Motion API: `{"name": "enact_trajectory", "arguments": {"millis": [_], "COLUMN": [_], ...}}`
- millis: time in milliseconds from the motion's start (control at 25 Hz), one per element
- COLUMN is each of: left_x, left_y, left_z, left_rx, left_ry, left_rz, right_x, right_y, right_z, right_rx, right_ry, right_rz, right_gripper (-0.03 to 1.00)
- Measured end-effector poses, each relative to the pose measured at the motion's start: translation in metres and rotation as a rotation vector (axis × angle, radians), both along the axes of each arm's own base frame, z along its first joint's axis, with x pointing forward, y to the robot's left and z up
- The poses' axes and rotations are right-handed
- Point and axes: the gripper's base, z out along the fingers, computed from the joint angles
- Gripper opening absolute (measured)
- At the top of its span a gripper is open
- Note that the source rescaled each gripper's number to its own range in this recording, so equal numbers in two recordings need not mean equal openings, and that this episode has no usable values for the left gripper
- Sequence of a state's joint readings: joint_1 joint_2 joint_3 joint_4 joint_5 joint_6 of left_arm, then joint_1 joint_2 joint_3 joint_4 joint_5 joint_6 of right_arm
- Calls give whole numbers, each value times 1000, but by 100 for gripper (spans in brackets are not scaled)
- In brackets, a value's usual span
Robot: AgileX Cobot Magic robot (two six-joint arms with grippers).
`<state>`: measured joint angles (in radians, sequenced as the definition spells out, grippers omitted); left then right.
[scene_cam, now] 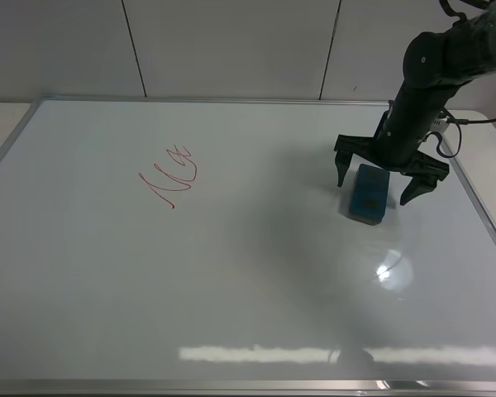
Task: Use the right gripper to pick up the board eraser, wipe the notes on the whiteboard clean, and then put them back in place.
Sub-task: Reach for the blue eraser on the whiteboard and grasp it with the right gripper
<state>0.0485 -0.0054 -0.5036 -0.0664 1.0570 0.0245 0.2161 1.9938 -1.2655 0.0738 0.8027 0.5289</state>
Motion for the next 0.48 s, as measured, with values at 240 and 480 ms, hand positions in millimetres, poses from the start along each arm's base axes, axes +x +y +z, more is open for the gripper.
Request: {"name": "enact_trajectory", "arguments": {"millis": [240, 480], "left_x": [0, 0], "left_y": [0, 0], "left_z": [0, 0], "left_rx": [0, 0], "left_ry": [0, 0], "left_rz": [0, 0], "right_x": [0, 1], "right_y": [0, 0], "right_z": [0, 0], "right_rx": [-2, 0], "right_ry": [0, -7], "right_rz": [1, -1], "right_gripper": [100, 100]}}
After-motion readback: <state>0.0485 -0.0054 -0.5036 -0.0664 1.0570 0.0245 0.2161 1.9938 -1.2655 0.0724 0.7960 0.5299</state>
